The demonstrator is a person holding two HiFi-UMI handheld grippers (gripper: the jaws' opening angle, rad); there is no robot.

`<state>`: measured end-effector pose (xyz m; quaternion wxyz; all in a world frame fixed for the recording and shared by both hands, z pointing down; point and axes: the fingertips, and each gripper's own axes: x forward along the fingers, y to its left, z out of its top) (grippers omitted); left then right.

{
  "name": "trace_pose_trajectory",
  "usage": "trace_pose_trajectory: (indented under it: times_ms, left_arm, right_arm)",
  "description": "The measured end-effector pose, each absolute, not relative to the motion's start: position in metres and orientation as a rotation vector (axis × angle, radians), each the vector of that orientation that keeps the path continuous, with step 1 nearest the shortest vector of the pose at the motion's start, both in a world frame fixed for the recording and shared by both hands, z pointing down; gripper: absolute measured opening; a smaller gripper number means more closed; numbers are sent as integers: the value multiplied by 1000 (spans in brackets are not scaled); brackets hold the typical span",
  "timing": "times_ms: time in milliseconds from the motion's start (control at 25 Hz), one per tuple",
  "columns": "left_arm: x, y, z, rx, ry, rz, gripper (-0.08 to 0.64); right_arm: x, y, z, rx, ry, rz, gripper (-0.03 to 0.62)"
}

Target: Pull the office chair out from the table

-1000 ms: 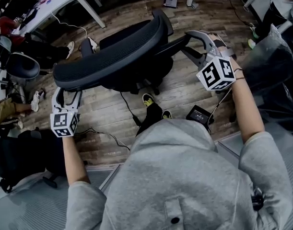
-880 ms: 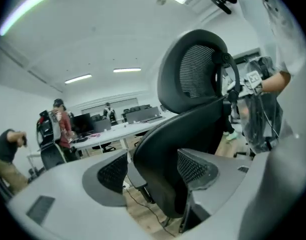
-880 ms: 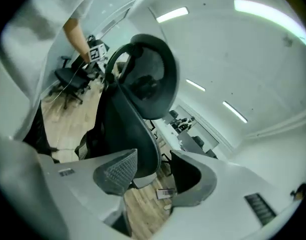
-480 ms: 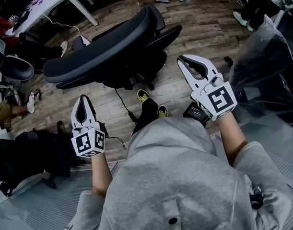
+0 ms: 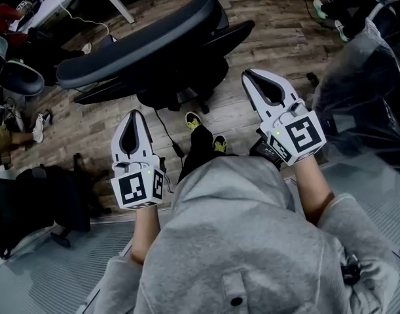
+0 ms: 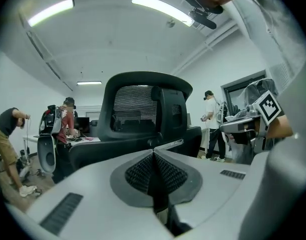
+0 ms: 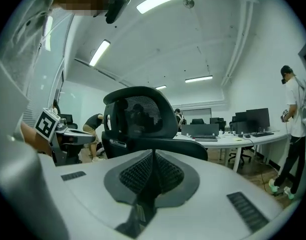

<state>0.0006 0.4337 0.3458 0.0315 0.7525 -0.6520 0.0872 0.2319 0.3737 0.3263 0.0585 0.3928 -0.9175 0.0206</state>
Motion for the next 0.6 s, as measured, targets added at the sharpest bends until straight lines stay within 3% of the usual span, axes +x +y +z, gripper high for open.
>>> trace_pose_trajectory:
  times_ms: [600]
  left_arm:
    - [-17,434,346,2313,-2018,306,12]
  right_arm:
    - [218,372,322,1189,-2802,62,41]
